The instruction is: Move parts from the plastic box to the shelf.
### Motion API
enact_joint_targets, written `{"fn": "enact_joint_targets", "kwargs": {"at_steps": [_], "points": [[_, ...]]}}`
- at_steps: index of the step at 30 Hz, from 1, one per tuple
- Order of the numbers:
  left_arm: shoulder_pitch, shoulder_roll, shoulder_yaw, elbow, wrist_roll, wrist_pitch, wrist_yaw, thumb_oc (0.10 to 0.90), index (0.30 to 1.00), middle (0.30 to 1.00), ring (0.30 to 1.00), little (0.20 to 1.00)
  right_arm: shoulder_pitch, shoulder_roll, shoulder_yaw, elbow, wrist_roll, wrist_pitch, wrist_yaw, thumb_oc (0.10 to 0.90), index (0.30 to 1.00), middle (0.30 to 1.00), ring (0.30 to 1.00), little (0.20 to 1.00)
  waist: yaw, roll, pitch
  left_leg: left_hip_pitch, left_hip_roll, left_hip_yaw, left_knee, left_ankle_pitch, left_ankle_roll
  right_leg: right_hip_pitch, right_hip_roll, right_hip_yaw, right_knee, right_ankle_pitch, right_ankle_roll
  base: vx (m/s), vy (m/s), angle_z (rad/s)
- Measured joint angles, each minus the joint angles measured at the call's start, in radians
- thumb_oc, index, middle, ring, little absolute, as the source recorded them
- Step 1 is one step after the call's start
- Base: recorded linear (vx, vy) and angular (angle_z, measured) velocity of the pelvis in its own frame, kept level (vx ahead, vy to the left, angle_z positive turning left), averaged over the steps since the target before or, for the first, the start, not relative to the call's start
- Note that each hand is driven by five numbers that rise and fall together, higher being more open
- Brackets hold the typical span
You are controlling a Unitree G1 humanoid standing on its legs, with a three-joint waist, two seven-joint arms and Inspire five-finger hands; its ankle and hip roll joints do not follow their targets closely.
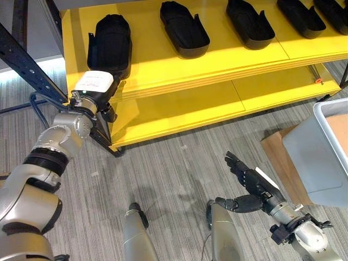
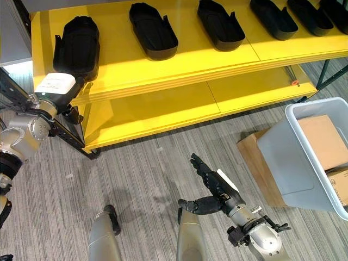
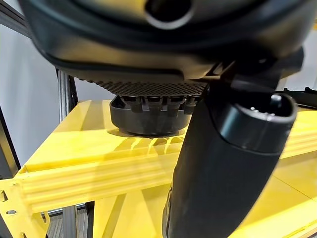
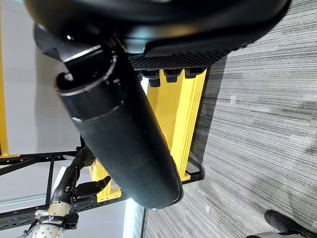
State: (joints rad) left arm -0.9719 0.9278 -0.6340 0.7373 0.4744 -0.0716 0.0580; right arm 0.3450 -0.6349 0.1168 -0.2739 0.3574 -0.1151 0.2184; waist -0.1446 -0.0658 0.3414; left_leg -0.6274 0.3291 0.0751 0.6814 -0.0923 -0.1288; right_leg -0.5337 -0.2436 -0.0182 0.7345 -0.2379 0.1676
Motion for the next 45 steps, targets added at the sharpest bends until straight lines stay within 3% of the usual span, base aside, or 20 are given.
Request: {"fn": "enact_joint_targets", "kwargs": {"at_steps": [9, 10, 45], "points": [[-0.020, -0.001, -0.006, 0.007, -0.001, 0.000, -0.007, 0.900, 1.000, 1.000, 1.000, 1.000, 0.001, 0.001, 0.000, 0.000, 0.000, 0.009, 0.002, 0.900, 1.000, 1.000, 1.000, 1.000, -0.012, -0.001, -0.003, 0.002, 0.000, 0.003, 0.001, 0.010, -0.008, -0.001, 0.002, 0.004, 0.000, 0.011, 0.012, 0.02, -0.002, 0.00], [-0.025, -0.001, -0.012, 0.011, -0.001, 0.003, -0.007, 0.900, 1.000, 1.000, 1.000, 1.000, -0.001, 0.000, 0.001, 0.004, 0.000, 0.010, 0.003, 0.900, 1.000, 1.000, 1.000, 1.000, -0.015, -0.001, -0.004, 0.002, 0.000, 0.003, 0.002, -0.002, -0.002, -0.001, 0.002, 0.006, -0.001, 0.000, 0.000, 0.00, 0.000, 0.00], [-0.050, -0.049, -0.033, 0.071, -0.076, 0.021, -0.007, 0.900, 1.000, 1.000, 1.000, 1.000, 0.009, 0.000, 0.001, 0.014, 0.010, 0.011, 0.003, 0.900, 1.000, 1.000, 1.000, 1.000, -0.032, 0.000, -0.037, 0.003, 0.003, 0.022, 0.003, -0.006, -0.001, -0.017, 0.003, 0.026, 0.000, 0.003, 0.002, 0.00, -0.001, -0.01]]}}
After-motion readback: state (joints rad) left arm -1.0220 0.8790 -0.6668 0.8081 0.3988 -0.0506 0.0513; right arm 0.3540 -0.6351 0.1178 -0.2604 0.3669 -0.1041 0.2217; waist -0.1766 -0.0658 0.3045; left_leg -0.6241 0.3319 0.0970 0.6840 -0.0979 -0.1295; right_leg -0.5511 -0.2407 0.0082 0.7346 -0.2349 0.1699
